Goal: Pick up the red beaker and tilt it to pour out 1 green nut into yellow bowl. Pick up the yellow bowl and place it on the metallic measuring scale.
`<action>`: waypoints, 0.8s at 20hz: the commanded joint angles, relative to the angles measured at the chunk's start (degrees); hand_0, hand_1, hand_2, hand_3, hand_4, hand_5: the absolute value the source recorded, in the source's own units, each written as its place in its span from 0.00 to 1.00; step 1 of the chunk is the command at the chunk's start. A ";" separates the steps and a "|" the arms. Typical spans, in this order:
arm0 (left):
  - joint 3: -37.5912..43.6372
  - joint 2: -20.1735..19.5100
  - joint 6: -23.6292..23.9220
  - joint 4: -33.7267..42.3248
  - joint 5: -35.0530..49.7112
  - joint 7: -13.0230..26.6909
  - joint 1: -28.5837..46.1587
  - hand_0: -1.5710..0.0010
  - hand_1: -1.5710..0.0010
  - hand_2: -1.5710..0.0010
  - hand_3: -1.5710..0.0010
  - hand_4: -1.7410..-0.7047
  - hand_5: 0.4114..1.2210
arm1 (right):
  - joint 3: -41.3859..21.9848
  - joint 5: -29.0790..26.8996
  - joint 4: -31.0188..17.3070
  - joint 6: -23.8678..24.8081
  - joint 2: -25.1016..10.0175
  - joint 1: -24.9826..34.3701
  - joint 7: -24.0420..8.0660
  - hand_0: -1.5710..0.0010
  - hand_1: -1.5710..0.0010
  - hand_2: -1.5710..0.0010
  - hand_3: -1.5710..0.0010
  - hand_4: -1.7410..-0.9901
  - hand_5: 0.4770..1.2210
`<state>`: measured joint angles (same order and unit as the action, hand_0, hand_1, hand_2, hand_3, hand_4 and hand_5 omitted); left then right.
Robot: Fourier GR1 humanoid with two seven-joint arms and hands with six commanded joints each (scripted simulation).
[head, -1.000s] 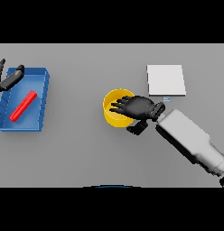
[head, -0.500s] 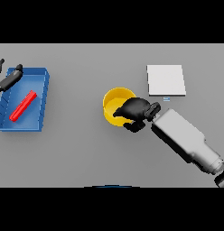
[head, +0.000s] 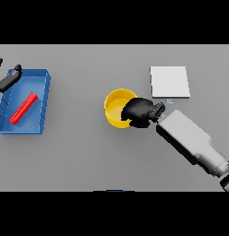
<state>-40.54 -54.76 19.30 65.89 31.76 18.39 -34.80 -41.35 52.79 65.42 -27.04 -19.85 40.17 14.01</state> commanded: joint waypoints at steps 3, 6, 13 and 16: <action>-0.41 -0.14 0.37 1.15 -0.02 -0.51 1.29 1.00 1.00 1.00 1.00 0.99 0.35 | 0.99 -0.78 2.20 -0.86 -1.08 -0.68 -0.97 0.04 0.04 0.16 0.18 0.03 0.98; -0.17 0.54 0.04 -0.03 0.15 -0.44 0.69 1.00 1.00 1.00 1.00 0.99 0.35 | 2.77 -2.19 3.04 -1.84 -1.40 -0.24 -1.72 0.02 0.02 0.15 0.15 0.01 0.99; -0.68 0.24 -0.03 0.21 -0.55 0.43 0.41 1.00 1.00 1.00 1.00 0.99 0.34 | 7.91 -4.59 11.76 -5.26 -6.44 -1.11 -4.38 0.00 0.00 0.09 0.24 0.00 1.00; -0.22 -0.11 0.10 0.90 -0.13 -0.16 0.46 1.00 1.00 1.00 1.00 0.99 0.34 | 9.21 -4.60 13.32 -5.11 -6.24 -1.34 -7.53 0.00 0.00 0.05 0.26 0.00 1.00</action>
<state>-40.77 -54.87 19.40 66.78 31.63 18.18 -34.35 -32.14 48.21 78.74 -32.15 -26.08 38.85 6.47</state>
